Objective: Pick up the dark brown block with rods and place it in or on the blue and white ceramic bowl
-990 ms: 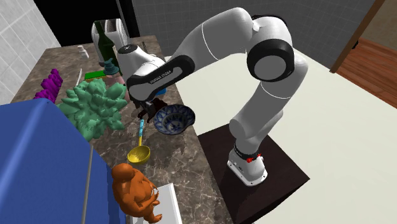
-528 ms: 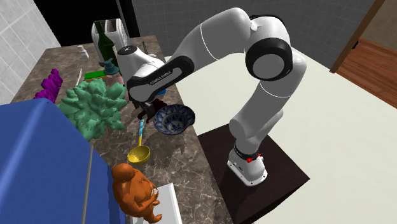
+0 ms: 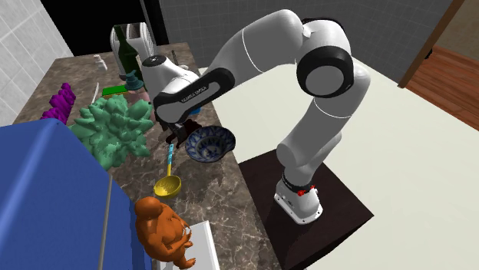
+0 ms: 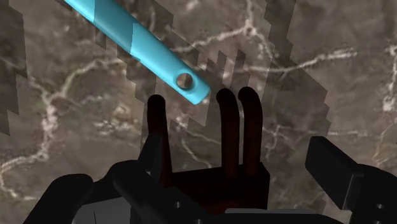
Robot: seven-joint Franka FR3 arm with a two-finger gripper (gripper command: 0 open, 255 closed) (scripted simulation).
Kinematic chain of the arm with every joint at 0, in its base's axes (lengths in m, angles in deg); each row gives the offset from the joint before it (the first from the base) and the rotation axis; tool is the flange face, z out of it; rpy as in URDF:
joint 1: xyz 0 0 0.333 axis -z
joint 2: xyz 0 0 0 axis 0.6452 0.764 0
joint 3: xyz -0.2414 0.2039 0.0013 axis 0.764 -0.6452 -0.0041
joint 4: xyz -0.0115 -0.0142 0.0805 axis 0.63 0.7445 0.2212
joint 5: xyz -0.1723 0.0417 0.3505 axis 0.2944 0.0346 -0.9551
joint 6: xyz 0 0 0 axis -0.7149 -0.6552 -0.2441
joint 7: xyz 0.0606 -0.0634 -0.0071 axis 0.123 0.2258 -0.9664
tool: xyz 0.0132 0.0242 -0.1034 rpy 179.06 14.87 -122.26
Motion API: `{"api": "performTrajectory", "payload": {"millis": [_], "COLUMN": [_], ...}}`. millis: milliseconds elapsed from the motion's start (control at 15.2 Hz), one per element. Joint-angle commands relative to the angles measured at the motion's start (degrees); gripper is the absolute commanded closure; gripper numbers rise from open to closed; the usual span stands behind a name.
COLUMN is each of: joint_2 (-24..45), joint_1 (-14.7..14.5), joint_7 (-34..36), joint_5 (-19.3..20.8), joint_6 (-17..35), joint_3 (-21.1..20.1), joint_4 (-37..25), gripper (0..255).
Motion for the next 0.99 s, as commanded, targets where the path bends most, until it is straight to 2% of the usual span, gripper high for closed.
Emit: {"api": "performTrajectory", "payload": {"millis": [0, 660, 726, 792, 924], "joint_2": [0.7, -2.8, -2.4, -2.4, 12.9], "joint_1": [0.1, -0.4, -0.4, -0.4, 0.8], "joint_7": [0.1, -2.0, -1.7, -1.7, 3.2], "joint_5": [0.2, -2.4, -2.2, -2.2, 2.4], "joint_6": [0.2, -7.2, -6.3, -6.3, -20.5], "joint_3": [-0.1, 1.2, 1.0, 1.0, -1.1], "joint_4": [0.9, -3.8, -3.3, -3.3, -18.9], "gripper": [255, 255, 255, 0, 0]}}
